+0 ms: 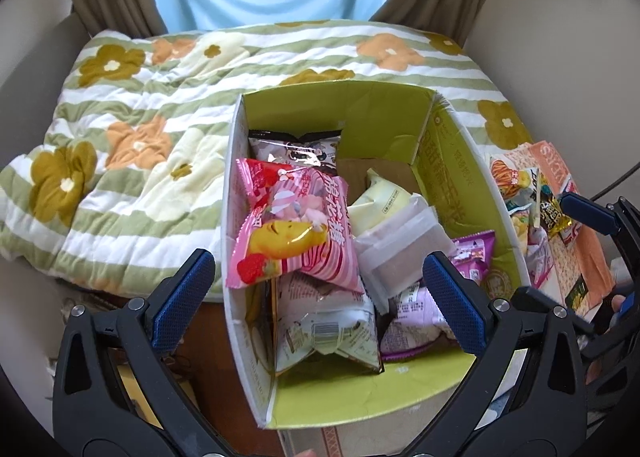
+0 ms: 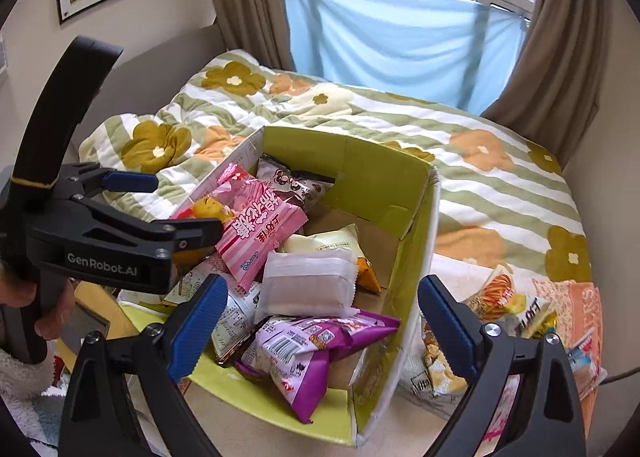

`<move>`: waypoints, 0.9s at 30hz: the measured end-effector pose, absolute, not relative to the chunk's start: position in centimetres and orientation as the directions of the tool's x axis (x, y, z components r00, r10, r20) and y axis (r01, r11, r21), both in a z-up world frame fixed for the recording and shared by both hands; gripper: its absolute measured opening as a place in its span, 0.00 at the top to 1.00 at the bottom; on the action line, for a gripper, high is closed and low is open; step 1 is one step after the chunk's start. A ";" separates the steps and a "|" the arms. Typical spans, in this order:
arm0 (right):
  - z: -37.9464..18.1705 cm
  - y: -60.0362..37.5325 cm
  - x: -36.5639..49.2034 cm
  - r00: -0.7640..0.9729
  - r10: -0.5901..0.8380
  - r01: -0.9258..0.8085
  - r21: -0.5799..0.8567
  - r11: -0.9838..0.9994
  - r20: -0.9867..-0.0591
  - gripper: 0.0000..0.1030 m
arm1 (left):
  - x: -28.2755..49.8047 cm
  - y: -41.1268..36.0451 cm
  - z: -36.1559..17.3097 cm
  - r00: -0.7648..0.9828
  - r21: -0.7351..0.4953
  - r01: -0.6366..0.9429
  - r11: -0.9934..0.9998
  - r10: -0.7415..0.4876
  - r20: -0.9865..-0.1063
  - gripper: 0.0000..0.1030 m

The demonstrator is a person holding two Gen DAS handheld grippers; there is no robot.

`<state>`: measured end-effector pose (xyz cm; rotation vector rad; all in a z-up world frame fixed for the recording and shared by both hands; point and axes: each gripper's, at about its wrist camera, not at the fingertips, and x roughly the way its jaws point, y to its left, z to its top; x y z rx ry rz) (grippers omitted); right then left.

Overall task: Organize snacks
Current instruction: 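Lower both bags into the green box and open both tools, then grasp the white-and-pink pastry bag with the left tool while the right tool grasps the shrimp chip bag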

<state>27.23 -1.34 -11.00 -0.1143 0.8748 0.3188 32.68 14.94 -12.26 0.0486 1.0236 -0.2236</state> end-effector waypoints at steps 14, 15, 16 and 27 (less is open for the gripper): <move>-8.2 -7.6 20.5 0.665 0.070 -0.065 0.036 0.997 -0.743 0.08 | 27.7 9.1 -9.5 0.526 -0.132 0.403 0.906 -0.347 -0.776 0.00; -8.0 -8.7 19.9 0.674 0.055 -0.047 0.031 0.998 -0.737 0.08 | 27.4 8.2 -9.2 0.531 -0.130 0.413 0.901 -0.354 -0.770 0.00; -7.9 -9.5 19.5 0.680 0.039 -0.031 0.024 0.999 -0.732 0.08 | 27.1 7.5 -9.0 0.534 -0.130 0.421 0.898 -0.361 -0.765 0.00; -8.0 -21.7 17.1 0.700 -0.021 -0.013 -0.042 0.999 -0.713 0.08 | 25.0 -3.7 -9.8 0.540 -0.143 0.377 0.915 -0.343 -0.769 0.00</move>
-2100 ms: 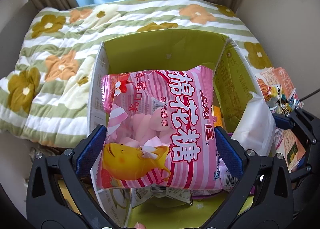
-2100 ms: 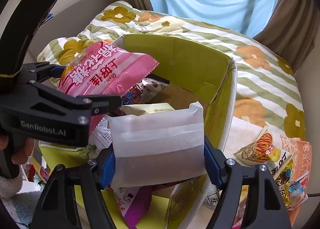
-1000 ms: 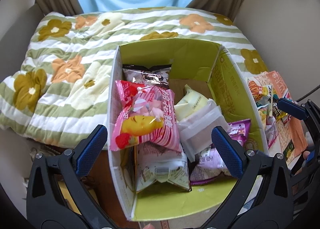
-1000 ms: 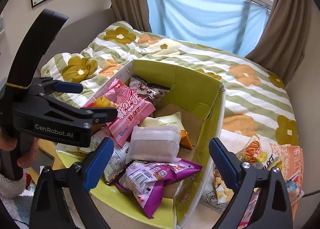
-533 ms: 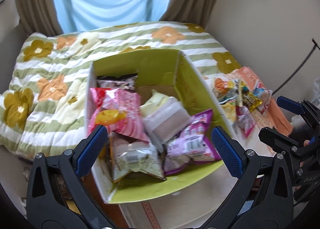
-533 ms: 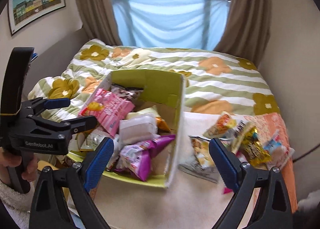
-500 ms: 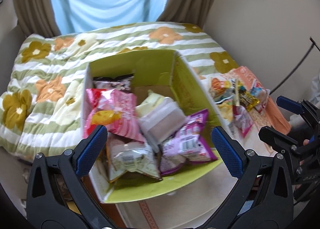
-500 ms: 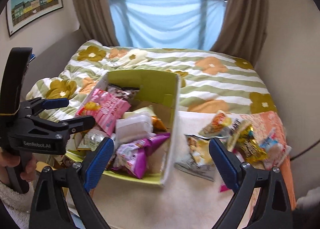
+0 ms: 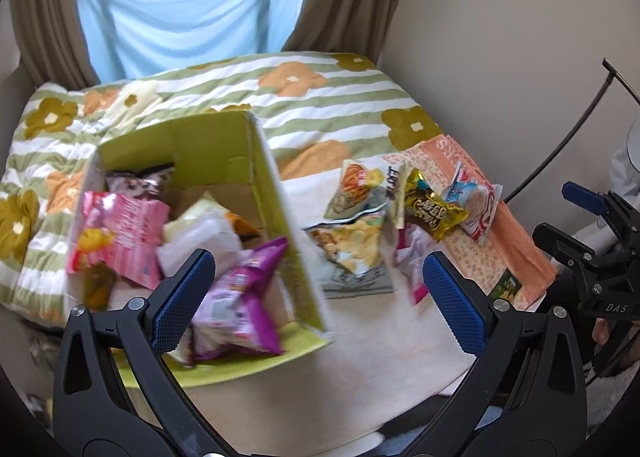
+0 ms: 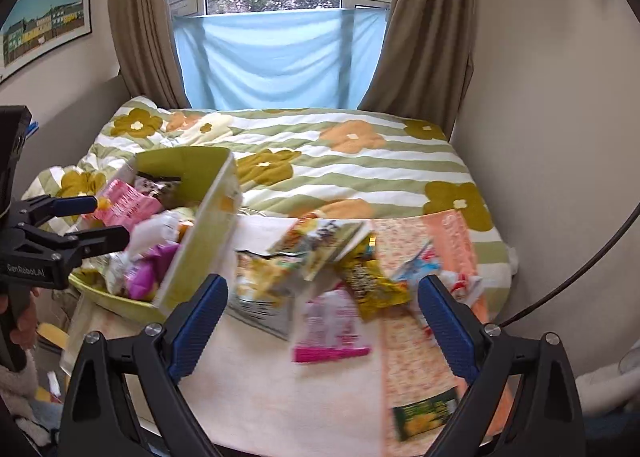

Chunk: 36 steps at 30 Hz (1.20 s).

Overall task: Organize snacks
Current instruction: 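Grasp the white-and-pink pastry bag with the left tool while the right tool grasps the shrimp chip bag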

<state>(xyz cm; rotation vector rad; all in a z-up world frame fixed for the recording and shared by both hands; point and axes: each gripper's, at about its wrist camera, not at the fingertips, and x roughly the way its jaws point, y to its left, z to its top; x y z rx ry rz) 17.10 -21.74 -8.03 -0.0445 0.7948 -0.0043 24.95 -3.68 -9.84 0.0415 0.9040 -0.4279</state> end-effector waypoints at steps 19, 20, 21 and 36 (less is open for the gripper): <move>-15.4 -35.3 22.8 0.548 0.105 -0.345 -0.110 0.932 -0.830 0.08 | 25.5 -19.8 -20.3 0.466 -0.116 0.127 0.985 -0.162 -0.870 0.00; -15.8 -35.6 23.2 0.540 0.113 -0.353 -0.102 0.930 -0.834 0.08 | 25.9 -20.2 -21.1 0.452 -0.119 0.124 0.985 -0.163 -0.877 0.00; -16.4 -35.8 23.7 0.532 0.118 -0.362 -0.099 0.927 -0.839 0.08 | 26.3 -20.7 -21.9 0.439 -0.124 0.123 0.985 -0.166 -0.883 0.00; -22.5 -36.1 26.6 0.456 0.083 -0.480 -0.166 0.861 -0.886 0.08 | 29.9 -26.1 -28.5 0.328 -0.052 0.215 0.975 -0.122 -0.937 0.00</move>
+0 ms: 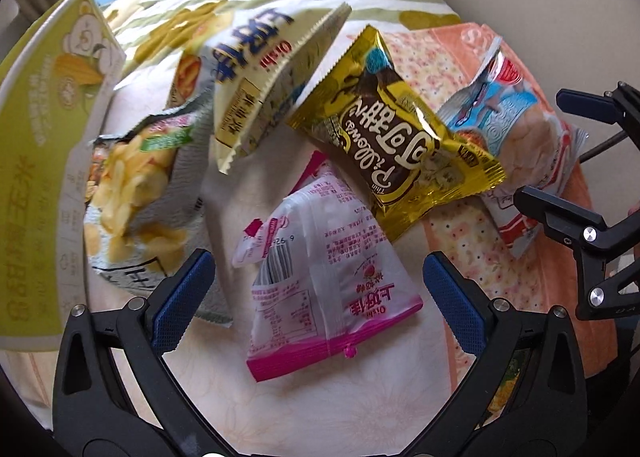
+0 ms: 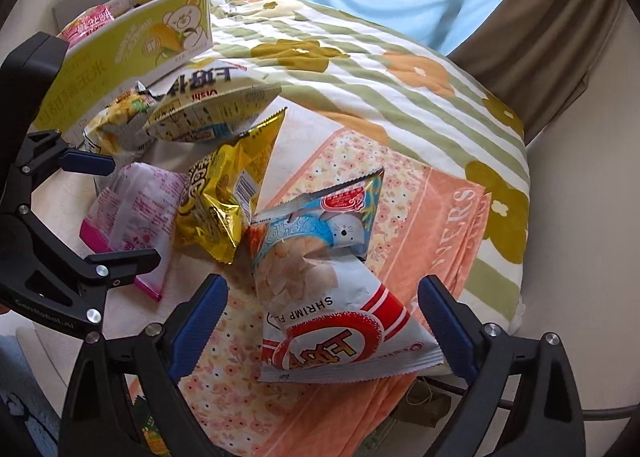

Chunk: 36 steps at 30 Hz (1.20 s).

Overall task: Organize snacks
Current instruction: 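Grasp the white-and-pink pastry bag with the left tool while the right tool grasps the shrimp chip bag, then carry both bags over the green box, drop them in, open both tools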

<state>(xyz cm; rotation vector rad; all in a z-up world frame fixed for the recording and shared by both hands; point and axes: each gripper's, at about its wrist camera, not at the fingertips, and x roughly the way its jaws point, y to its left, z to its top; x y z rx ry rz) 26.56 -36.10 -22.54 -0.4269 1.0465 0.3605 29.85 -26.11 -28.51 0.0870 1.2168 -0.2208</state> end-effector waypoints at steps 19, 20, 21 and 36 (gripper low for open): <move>-24.6 -35.4 27.3 0.468 0.066 -0.524 -0.217 0.824 -0.881 0.08 | 30.3 -26.9 -30.5 0.307 -0.031 0.269 0.963 -0.117 -0.945 0.34; -24.7 -35.3 27.5 0.466 0.066 -0.527 -0.217 0.822 -0.882 0.08 | 30.1 -26.8 -30.5 0.306 -0.034 0.269 0.962 -0.119 -0.945 0.38; -24.8 -35.2 27.6 0.465 0.065 -0.529 -0.218 0.820 -0.883 0.08 | 29.9 -26.5 -30.3 0.302 -0.038 0.269 0.962 -0.122 -0.946 0.41; -25.9 -35.6 27.8 0.434 0.073 -0.535 -0.192 0.823 -0.898 0.29 | 28.1 -23.6 -28.9 0.283 -0.067 0.222 0.973 -0.130 -0.950 0.47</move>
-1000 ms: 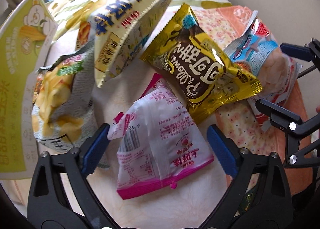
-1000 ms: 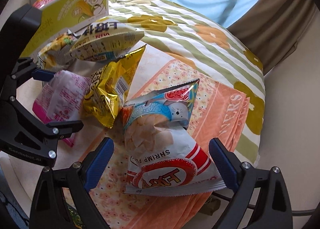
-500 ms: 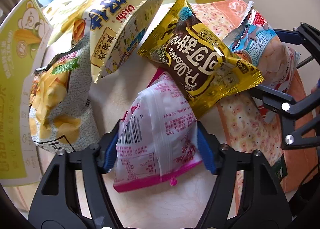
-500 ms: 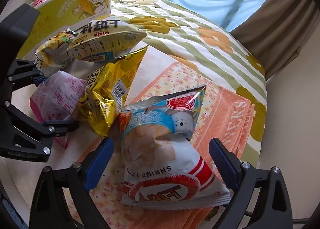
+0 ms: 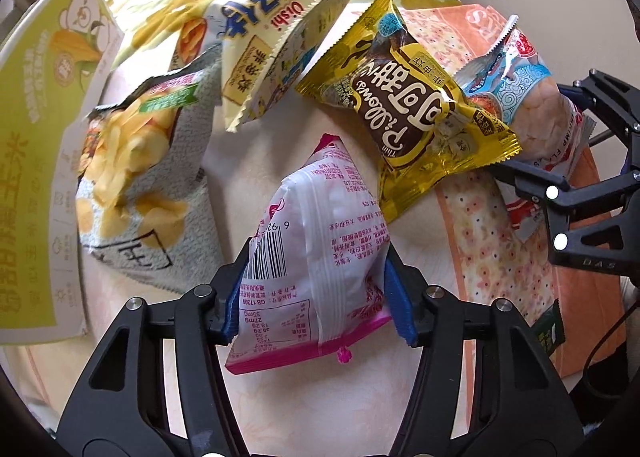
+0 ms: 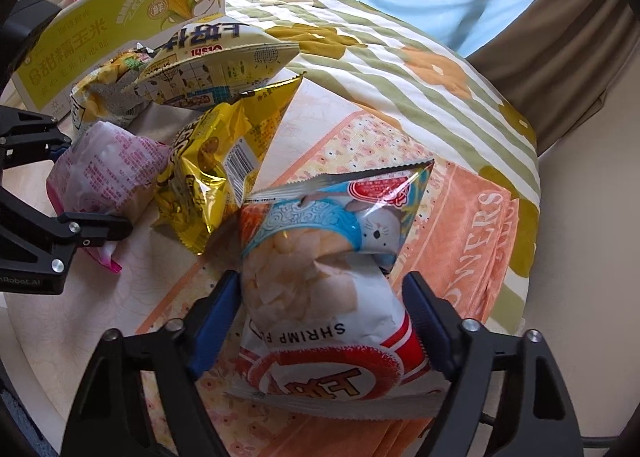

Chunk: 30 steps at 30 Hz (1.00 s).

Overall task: Organize snacks
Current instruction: 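Carry both bags over the green box, drop them in, open both tools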

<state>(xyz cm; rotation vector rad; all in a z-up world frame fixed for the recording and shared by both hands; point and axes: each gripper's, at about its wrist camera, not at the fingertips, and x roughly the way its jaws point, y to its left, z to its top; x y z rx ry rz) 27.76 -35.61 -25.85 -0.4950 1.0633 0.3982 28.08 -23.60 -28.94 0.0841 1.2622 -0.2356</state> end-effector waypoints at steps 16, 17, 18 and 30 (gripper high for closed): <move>-20.7 -37.0 25.0 0.500 0.050 -0.376 -0.164 0.912 -0.865 0.43 | 23.3 -20.9 -22.5 0.381 -0.093 0.207 0.974 -0.167 -0.909 0.48; -19.9 -36.9 24.7 0.508 0.052 -0.366 -0.160 0.917 -0.860 0.43 | 23.0 -20.7 -21.6 0.399 -0.093 0.207 0.974 -0.171 -0.901 0.48; -19.4 -36.9 24.6 0.513 0.056 -0.361 -0.156 0.919 -0.857 0.43 | 22.6 -20.5 -20.5 0.419 -0.094 0.206 0.974 -0.175 -0.891 0.48; -11.7 -32.5 24.0 0.586 0.158 -0.383 -0.100 0.918 -0.795 0.43 | 22.1 -13.9 -9.6 0.624 -0.068 0.095 0.993 -0.113 -0.773 0.48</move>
